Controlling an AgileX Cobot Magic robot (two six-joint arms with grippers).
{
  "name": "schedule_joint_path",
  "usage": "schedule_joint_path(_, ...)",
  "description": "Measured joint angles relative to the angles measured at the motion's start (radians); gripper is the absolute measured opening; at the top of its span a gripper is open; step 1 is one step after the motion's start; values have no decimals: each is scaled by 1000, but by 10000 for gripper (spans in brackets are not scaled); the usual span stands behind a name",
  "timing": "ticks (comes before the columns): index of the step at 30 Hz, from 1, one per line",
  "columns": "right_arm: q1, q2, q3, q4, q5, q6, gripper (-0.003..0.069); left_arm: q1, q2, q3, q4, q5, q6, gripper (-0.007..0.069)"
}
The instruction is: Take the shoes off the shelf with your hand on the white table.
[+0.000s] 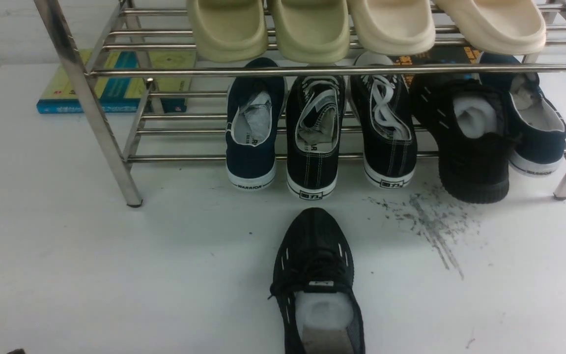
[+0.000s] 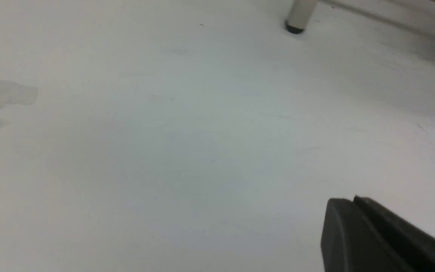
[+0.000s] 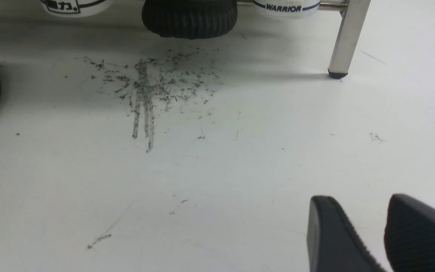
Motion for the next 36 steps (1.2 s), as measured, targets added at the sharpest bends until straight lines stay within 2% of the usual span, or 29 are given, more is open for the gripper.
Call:
schedule_joint_path(5, 0, 0, 0, 0, 0, 0, 240, 93, -69, 19, 39, 3, 2, 39)
schedule_joint_path(8, 0, 0, 0, 0, 0, 0, 240, 112, -102, 20, 52, 8, 2, 39)
schedule_joint_path(36, 0, -1, 0, 0, 0, 0, 240, 113, -135, 19, 51, 15, -19, 54)
